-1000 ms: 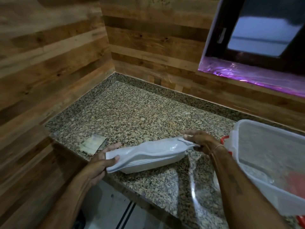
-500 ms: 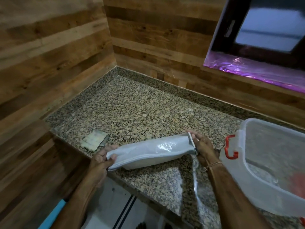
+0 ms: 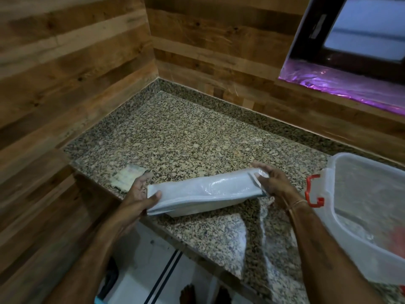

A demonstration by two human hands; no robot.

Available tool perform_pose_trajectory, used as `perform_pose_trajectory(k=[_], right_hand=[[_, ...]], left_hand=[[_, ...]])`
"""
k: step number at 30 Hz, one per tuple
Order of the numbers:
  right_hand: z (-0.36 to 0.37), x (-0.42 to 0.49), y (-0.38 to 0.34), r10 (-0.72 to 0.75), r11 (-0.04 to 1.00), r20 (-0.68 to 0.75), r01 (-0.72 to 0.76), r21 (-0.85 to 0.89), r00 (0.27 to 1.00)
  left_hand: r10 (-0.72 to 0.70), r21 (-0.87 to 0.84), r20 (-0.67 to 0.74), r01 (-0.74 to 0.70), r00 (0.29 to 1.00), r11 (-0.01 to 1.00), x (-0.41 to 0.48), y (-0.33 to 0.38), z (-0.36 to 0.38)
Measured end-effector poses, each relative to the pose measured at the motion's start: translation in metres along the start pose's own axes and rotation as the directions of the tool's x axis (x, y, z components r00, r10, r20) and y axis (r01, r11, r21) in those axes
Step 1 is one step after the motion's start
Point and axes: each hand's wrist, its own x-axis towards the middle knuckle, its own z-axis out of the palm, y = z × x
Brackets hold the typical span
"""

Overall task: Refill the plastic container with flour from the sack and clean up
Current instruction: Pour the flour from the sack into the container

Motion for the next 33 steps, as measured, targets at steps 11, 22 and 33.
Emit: perform_pose_trajectory(k=[11, 22, 33], right_hand=[[-0.019, 0.009, -0.006, 0.257, 0.966, 0.081, -0.259, 0.013, 0.963], [-0.015, 0.048, -0.029, 0.532, 0.845, 0.374, -0.508, -0.169, 0.76], [0.02, 0.06, -0.013, 0.64, 0.765, 0.39, -0.596, -0.245, 0.662]], left_hand=[[-0.186, -0.143, 0.072, 0.195, 0.98, 0.97, 0.003, -0.018, -0.001], [-0.432, -0.198, 0.196, 0.467, 0.88, 0.862, 0.034, -0.018, -0.005], [-0.523, -0.205, 0.12, 0.537, 0.844, 0.819, 0.054, -0.015, 0.021]])
